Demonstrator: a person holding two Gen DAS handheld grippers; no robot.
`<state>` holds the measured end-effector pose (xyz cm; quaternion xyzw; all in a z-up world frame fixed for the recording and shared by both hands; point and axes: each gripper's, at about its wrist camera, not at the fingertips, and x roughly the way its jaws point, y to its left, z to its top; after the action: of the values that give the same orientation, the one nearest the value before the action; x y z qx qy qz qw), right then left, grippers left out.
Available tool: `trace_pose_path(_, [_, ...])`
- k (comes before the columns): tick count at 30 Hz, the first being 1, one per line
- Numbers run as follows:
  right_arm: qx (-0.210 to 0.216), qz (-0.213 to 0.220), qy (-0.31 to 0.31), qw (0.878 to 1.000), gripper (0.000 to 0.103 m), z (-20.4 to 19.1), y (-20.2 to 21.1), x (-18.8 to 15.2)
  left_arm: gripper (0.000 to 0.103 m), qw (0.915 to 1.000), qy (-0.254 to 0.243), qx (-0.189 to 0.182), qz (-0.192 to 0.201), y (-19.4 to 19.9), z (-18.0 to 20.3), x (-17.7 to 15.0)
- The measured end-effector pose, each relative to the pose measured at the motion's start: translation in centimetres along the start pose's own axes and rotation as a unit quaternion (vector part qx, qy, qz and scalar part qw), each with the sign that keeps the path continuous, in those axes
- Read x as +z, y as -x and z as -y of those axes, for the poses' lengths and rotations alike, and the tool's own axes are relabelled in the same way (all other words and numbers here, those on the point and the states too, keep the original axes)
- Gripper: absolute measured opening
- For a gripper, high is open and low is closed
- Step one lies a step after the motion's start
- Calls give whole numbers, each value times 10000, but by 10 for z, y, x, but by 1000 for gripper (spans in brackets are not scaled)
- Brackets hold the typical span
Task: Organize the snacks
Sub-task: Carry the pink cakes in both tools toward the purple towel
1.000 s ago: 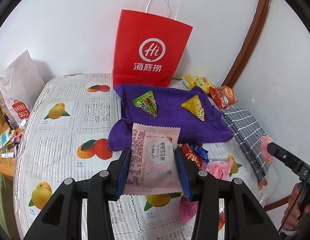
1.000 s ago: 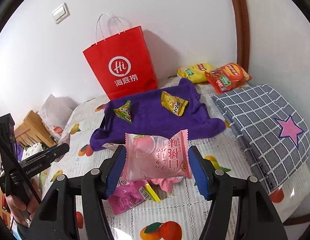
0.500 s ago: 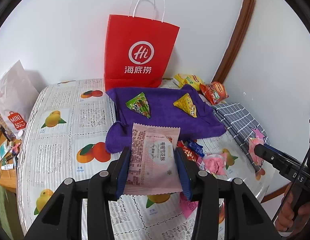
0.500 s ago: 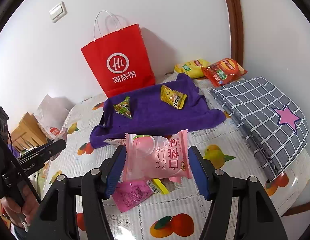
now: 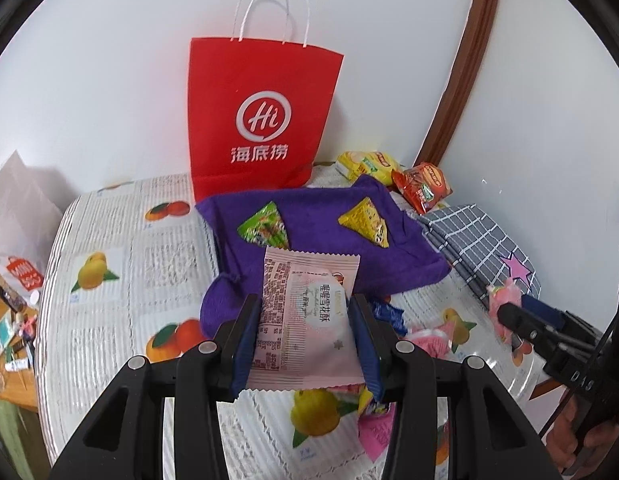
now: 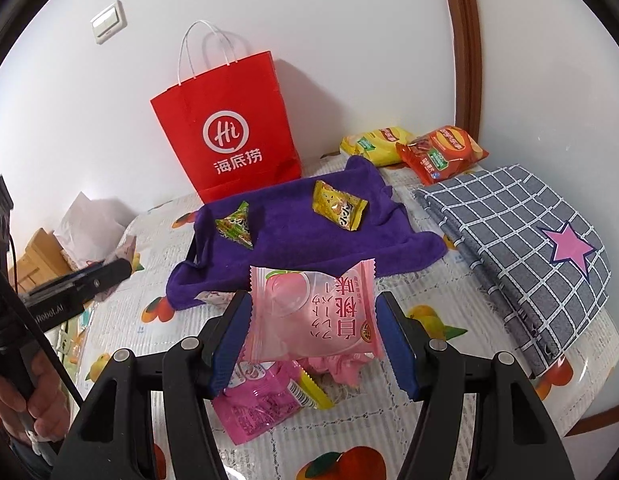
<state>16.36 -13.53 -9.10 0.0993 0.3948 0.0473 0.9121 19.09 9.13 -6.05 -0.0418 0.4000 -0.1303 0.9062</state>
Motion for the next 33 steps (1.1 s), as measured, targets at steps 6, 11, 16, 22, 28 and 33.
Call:
trace_pose_path(6, [-25, -51, -8, 10000, 63, 9, -19, 15, 42, 9999, -102, 4, 54, -13, 6, 19])
trace_pose_path(11, [-53, -54, -27, 10000, 63, 18, -38, 31, 42, 10000, -45, -23, 29, -34, 4, 33])
trace_pose_path(16, [-57, -104, -98, 9999, 63, 28, -61, 44, 42, 9999, -22, 15, -98, -59, 1, 41])
trace_pose_path(22, [1, -197, -161, 9997, 63, 35, -94, 56, 42, 9996, 94, 39, -255, -88, -8, 42])
trace_pose_path(28, [161, -283, -170, 9993, 63, 36, -124, 64, 42, 9980, 270, 168, -543, -109, -21, 39])
trace_pose_path(33, [237, -327, -58, 9992, 63, 34, -139, 70, 42, 9977, 335, 288, -521, -111, -25, 49])
